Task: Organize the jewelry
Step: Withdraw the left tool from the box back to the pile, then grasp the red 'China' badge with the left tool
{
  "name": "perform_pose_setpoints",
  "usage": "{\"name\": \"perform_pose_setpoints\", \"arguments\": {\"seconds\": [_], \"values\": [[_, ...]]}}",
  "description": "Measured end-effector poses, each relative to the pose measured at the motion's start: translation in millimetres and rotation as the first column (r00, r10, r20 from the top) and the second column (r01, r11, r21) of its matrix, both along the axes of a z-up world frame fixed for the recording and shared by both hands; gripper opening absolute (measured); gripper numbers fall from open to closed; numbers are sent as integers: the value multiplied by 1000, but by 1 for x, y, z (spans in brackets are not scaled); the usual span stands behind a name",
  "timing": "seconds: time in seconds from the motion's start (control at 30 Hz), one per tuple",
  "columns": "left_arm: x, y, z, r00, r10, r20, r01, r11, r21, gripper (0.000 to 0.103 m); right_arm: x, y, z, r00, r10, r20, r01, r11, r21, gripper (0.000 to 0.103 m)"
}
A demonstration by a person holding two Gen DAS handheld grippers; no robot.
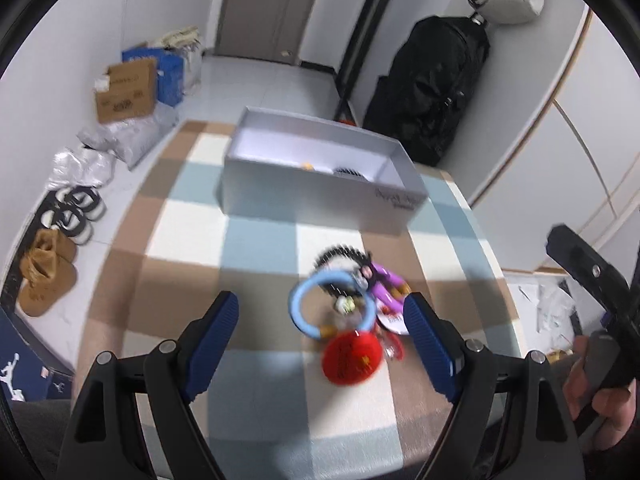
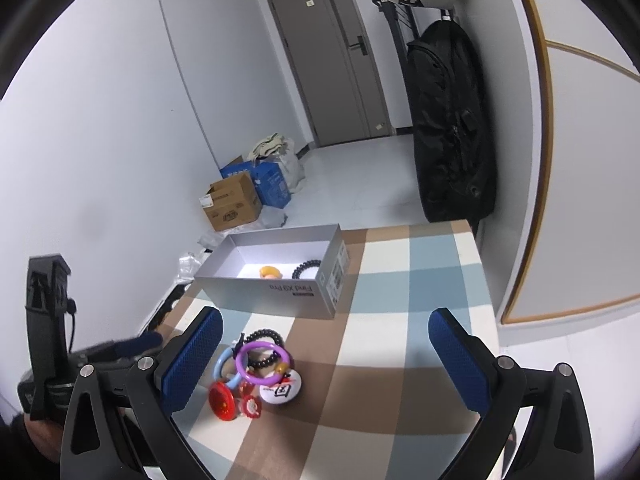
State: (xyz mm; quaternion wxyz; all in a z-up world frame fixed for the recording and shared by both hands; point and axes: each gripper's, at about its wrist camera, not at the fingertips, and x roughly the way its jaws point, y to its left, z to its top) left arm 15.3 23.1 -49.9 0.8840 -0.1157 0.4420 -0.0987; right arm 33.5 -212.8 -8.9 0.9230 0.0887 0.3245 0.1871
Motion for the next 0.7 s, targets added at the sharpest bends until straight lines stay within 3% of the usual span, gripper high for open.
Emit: {"name": "perform_pose_setpoints", "arguments": {"seconds": [0.47,0.7], "values": [[-7,-18,-23,990,-96,-103,104,991,81,81,1,-8,-10,999,-24,-46,24,1000,3,103],[-11,-21,-28,989,-103,-106,114,988,103,72,1,-6,-10,999,-15,-47,15,1000,4,103]]}}
